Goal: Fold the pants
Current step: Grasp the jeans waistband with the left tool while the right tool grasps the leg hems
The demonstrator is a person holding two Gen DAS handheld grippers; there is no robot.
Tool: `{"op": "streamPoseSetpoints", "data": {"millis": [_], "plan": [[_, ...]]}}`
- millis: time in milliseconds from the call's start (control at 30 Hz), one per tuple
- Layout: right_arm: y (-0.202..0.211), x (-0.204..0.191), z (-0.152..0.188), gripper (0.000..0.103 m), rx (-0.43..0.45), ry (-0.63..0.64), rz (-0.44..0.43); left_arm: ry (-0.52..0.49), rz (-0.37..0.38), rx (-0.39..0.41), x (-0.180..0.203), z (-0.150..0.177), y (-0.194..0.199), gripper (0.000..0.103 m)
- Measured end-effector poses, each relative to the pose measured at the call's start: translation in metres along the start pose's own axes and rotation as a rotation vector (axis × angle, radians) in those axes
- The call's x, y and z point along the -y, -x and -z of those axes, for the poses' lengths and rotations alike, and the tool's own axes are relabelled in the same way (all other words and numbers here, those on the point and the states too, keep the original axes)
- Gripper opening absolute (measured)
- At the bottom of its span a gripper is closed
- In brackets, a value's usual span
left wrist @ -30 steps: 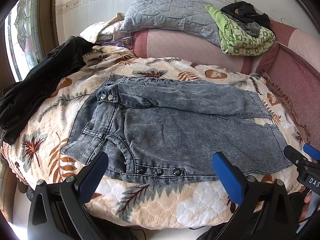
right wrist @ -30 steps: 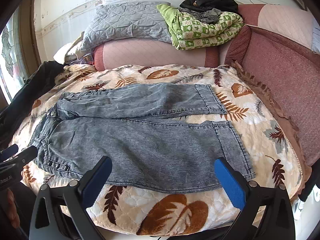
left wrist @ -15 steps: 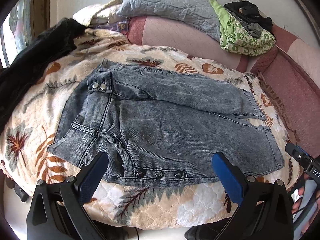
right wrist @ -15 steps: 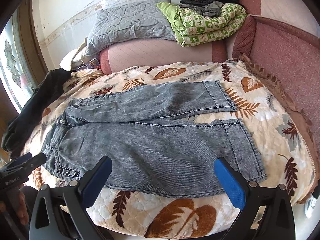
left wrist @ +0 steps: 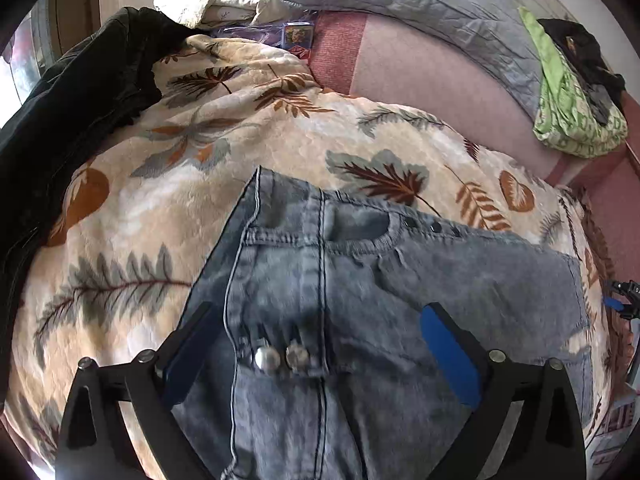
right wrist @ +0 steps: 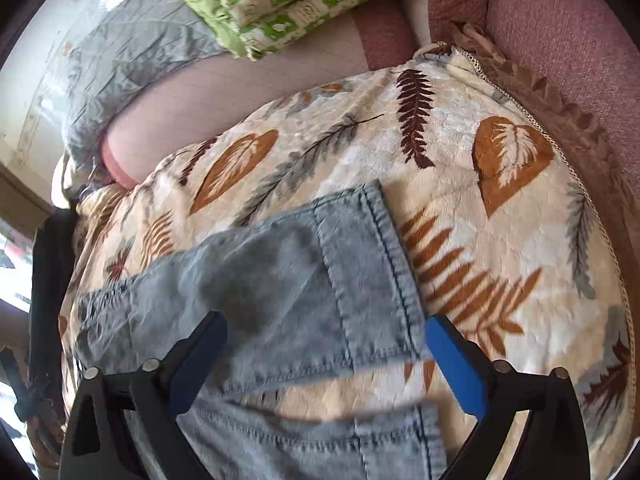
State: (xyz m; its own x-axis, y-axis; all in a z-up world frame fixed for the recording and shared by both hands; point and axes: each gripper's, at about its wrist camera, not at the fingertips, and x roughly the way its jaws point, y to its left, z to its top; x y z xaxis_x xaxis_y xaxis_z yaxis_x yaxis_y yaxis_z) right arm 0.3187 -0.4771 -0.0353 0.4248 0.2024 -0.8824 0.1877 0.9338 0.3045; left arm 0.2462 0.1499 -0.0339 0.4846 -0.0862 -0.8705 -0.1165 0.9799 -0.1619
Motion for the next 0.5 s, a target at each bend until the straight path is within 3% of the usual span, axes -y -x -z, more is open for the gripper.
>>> {"op": "streamPoseSetpoints", "data": {"millis": [133,233,300,433,500], "plan": [[-0.038,0.006,-0.042,0.083,-0.051,-0.008,0.041,0.065,0.063,-0.045,-0.012,-0.036,-0.035,0.085],[-0.061,0.007,-0.06,0.072,-0.08,0.002,0.072,0.05,0.064,-0.065,-0.011,-0.052,-0.056,0.074],[-0.073,0.009,-0.068,0.063,-0.082,0.009,0.093,0.048,0.078,-0.088,-0.01,-0.059,-0.069,0.064],[-0.093,0.007,-0.075,0.057,-0.093,0.033,0.109,0.068,0.094,-0.08,-0.012,-0.069,-0.085,0.064],[-0.099,0.003,-0.074,0.053,-0.098,0.053,0.128,0.102,0.118,-0.076,-0.018,-0.074,-0.091,0.057]]}}
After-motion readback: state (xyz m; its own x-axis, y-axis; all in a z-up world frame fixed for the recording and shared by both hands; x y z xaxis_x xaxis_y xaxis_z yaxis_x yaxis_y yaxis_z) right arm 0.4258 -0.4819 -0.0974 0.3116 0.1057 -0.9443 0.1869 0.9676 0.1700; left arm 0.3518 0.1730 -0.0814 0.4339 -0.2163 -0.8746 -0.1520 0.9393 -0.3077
